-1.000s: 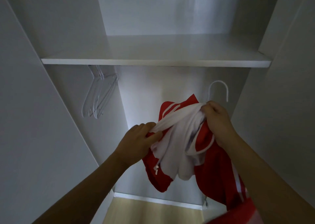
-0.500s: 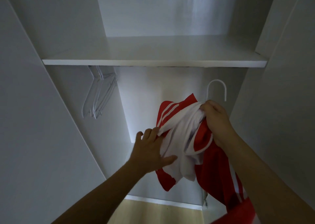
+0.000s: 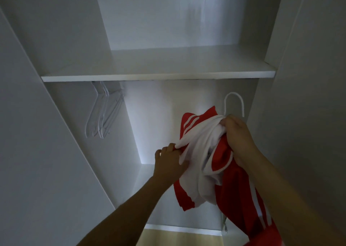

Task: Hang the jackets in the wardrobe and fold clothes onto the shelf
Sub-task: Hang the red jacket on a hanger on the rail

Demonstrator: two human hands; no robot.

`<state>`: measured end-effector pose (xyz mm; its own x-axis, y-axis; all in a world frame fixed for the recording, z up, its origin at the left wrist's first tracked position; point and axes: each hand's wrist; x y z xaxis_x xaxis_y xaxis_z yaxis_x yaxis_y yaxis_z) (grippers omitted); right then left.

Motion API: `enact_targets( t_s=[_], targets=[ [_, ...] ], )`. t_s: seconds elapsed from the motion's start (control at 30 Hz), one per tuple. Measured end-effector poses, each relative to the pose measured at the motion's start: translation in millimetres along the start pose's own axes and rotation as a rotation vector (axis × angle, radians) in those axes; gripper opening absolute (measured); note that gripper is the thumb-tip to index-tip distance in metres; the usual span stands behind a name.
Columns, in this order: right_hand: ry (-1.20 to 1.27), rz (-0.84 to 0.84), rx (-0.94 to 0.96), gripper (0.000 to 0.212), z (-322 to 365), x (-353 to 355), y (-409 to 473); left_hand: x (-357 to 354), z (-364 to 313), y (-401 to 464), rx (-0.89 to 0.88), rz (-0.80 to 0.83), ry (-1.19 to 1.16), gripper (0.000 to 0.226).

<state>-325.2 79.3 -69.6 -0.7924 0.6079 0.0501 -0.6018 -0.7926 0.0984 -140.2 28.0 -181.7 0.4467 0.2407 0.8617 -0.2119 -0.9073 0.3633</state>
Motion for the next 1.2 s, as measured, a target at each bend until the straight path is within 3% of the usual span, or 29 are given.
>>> enact_targets(
  t_s=[0.1,0.2,0.33,0.37,0.47,0.6,0.7,0.8,0.93,1.0,1.1,1.2],
  targets=[
    [0.008,-0.045,-0.042,0.029,-2.3,6.8,1.7,4.6,0.8,9.7,0.040,-0.123,-0.017,0.032],
    [0.016,-0.130,-0.018,0.022,-17.2,18.8,8.1,22.2,5.8,18.4,0.072,-0.204,-0.303,0.025],
    [-0.180,-0.240,-0.013,0.011,-50.9,31.9,13.5,62.6,-1.5,34.6,0.049,-0.335,-0.632,0.020],
    [-0.199,-0.228,-0.015,0.014,-58.8,32.0,12.4,74.3,-7.4,41.3,-0.014,-0.347,-0.618,0.020],
    [-0.220,-0.127,0.013,0.052,-72.4,29.8,3.9,106.7,-22.3,60.0,-0.321,-0.329,-0.398,0.029],
    [-0.254,0.011,0.094,0.065,-67.2,27.9,-1.7,136.9,-21.3,78.2,-0.709,-0.219,-0.049,0.020],
    [-0.288,0.116,0.171,0.078,-57.3,27.1,-3.0,142.3,-23.0,85.2,-0.844,-0.096,0.106,0.021],
    [-0.320,0.222,0.251,0.094,-51.2,19.5,-9.2,139.8,-29.5,81.9,-0.892,-0.053,0.112,0.024],
    [-0.381,0.209,0.407,0.073,-53.3,5.2,-12.1,138.6,-36.5,78.6,-0.818,-0.052,-0.004,0.015],
    [-0.411,0.168,0.400,0.066,-51.8,-0.9,-10.8,140.1,-38.0,76.7,-0.777,-0.052,-0.037,0.016],
    [-0.382,0.197,0.341,0.079,-48.8,-6.5,-4.5,145.0,-40.0,75.0,-0.781,-0.032,-0.049,0.018],
    [-0.354,0.275,0.310,0.047,-50.1,-10.1,1.3,150.6,-40.1,75.1,-0.790,-0.009,-0.034,0.019]
  ],
)
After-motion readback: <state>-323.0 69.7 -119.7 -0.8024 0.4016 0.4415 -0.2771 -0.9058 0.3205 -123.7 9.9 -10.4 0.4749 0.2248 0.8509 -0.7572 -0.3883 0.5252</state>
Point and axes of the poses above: each hand's wrist, its own y-axis towards the middle knuckle, its own x-axis out of the back of the hand, z = x × y, and after that the axes turned 11 degrees about -z, right-handed
